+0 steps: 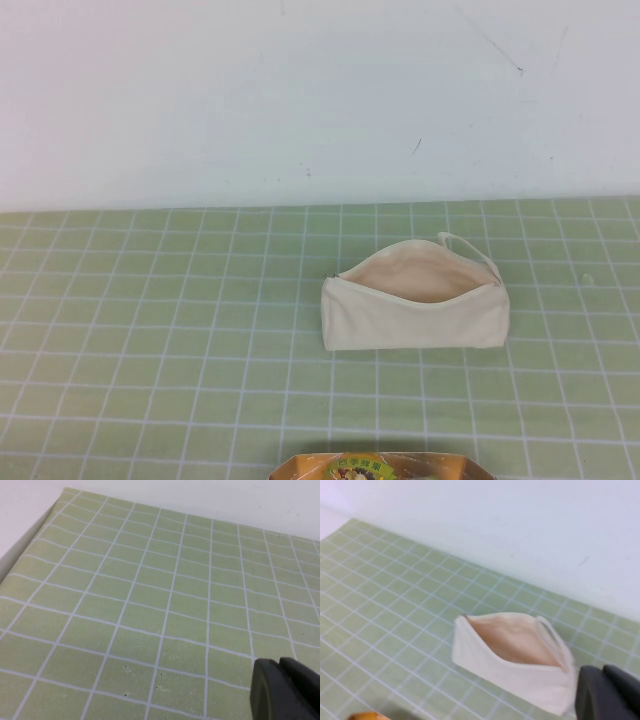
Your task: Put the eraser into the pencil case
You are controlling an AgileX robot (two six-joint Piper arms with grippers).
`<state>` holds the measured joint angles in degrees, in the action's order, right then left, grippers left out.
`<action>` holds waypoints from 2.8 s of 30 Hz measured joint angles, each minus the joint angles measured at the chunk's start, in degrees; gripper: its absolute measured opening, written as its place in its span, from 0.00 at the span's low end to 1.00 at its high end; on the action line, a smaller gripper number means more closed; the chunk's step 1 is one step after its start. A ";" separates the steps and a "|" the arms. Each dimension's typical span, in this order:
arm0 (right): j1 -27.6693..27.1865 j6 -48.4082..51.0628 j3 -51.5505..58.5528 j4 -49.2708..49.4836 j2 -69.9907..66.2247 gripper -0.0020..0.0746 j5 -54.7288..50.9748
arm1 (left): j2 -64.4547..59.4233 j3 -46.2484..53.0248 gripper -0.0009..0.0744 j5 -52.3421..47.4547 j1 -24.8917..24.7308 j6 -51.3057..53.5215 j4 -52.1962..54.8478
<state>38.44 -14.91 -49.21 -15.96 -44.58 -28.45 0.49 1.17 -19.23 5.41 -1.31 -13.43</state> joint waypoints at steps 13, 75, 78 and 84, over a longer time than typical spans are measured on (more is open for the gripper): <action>0.00 2.50 20.81 -17.23 34.16 0.02 0.81 | 0.00 0.00 0.01 0.00 0.00 0.00 0.00; -43.90 16.67 50.76 10.76 45.44 0.02 8.83 | 0.00 0.00 0.01 0.00 0.00 0.00 0.00; -43.90 16.67 50.76 10.76 45.44 0.02 8.83 | 0.00 0.00 0.01 0.00 0.00 0.00 0.00; -43.90 16.67 50.76 10.76 45.44 0.02 8.83 | 0.00 0.00 0.01 0.00 0.00 0.00 0.00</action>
